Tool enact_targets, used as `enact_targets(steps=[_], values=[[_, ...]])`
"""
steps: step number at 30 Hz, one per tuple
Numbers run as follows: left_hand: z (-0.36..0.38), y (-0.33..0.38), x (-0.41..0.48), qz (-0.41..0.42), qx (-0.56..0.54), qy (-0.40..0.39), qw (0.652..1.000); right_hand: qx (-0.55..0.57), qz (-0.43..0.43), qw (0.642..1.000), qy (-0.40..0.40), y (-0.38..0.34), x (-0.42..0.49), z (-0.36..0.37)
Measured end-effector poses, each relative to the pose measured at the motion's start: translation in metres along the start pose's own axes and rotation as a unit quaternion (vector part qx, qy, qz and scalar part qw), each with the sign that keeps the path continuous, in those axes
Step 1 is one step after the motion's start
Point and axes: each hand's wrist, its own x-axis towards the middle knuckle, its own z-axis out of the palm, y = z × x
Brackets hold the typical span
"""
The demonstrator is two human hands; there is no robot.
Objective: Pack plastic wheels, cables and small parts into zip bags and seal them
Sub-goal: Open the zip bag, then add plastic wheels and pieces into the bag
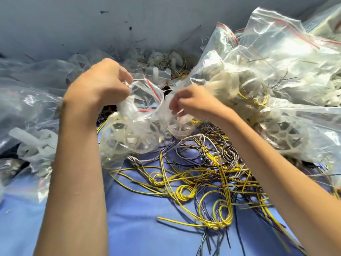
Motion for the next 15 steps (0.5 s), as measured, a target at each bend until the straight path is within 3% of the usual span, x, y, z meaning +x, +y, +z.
enact_targets(steps=[4, 6, 10, 15], values=[[-0.001, 0.001, -0.002, -0.036, -0.04, 0.112, 0.992, -0.21, -0.057, 0.966, -0.143, 0.004, 0.004, 0.026], [-0.001, 0.005, -0.004, -0.03, -0.045, 0.123, 0.991, -0.271, -0.055, 0.941, -0.196, 0.004, 0.008, 0.038], [0.0, 0.009, -0.007, -0.035, -0.047, 0.118, 0.991, -0.335, -0.079, 0.917, -0.201, 0.009, 0.008, 0.054], [-0.009, -0.003, -0.005, -0.068, -0.053, 0.188, 0.978, -0.325, -0.103, 0.92, -0.193, 0.013, 0.006, 0.053]])
